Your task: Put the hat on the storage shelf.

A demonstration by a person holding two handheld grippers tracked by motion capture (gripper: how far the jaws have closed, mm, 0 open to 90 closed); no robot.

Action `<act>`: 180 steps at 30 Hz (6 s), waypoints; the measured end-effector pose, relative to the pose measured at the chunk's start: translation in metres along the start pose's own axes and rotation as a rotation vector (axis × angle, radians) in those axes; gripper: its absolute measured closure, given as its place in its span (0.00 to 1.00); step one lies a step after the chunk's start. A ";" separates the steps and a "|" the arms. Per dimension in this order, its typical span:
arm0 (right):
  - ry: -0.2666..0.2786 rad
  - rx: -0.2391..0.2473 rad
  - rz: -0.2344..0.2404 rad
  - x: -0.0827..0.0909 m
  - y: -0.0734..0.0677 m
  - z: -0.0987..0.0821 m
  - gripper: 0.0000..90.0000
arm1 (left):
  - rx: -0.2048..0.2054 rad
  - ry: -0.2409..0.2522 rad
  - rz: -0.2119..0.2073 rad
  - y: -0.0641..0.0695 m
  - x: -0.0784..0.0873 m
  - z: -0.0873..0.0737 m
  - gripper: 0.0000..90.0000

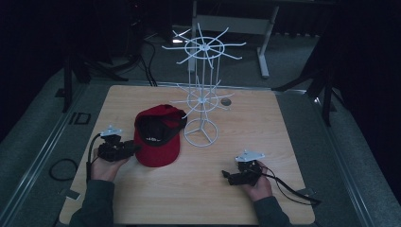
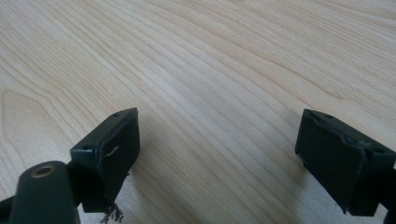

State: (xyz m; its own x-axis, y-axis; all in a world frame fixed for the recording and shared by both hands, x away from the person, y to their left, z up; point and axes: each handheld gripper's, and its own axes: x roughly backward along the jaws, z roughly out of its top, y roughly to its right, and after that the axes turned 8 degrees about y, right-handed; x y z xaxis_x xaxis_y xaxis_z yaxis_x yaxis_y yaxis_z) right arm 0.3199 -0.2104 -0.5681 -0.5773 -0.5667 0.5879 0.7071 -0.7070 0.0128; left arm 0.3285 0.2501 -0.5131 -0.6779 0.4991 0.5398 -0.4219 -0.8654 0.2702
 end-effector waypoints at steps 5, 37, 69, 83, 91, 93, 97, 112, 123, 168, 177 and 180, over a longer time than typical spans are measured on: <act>0.000 0.001 -0.001 0.000 0.000 0.000 0.15 | 0.010 -0.057 -0.021 -0.001 -0.014 0.002 0.68; 0.000 -0.001 0.000 0.000 0.000 0.000 0.15 | 0.028 -0.129 -0.141 0.007 -0.031 -0.004 0.87; 0.000 0.002 0.000 0.000 0.000 0.000 0.15 | 0.019 0.146 -0.059 0.008 0.009 0.007 0.95; 0.000 0.002 -0.001 0.000 0.000 0.000 0.15 | -0.021 0.254 0.041 0.011 0.027 0.019 0.95; 0.000 0.001 0.000 0.000 0.000 0.000 0.15 | -0.018 0.276 0.055 0.009 0.031 0.022 0.95; 0.001 0.002 0.000 0.000 0.000 0.000 0.15 | -0.009 0.292 0.055 0.008 0.033 0.023 0.95; 0.001 0.000 0.000 0.000 0.000 0.000 0.15 | -0.001 0.326 0.067 0.010 0.036 0.024 0.95; 0.001 -0.001 0.000 0.000 0.000 0.000 0.15 | 0.020 0.390 0.094 0.015 0.040 0.034 0.95; 0.004 0.003 -0.001 0.000 0.000 0.000 0.15 | 0.027 0.421 0.083 0.017 0.046 0.045 0.95; -0.001 0.000 -0.001 0.000 0.000 0.000 0.15 | 0.019 0.539 0.061 0.026 0.078 0.083 0.95; -0.001 0.000 -0.001 0.000 0.000 0.000 0.15 | 0.011 0.556 0.060 0.028 0.082 0.096 0.95; -0.001 0.000 -0.001 0.000 0.000 0.000 0.15 | 0.009 0.563 0.060 0.030 0.084 0.099 0.95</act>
State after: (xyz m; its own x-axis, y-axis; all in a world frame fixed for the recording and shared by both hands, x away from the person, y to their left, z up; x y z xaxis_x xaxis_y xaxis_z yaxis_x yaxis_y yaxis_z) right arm 0.3201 -0.2105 -0.5678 -0.5776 -0.5659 0.5884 0.7068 -0.7073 0.0136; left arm 0.3186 0.2619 -0.3805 -0.9181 0.3936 0.0469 -0.3692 -0.8921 0.2605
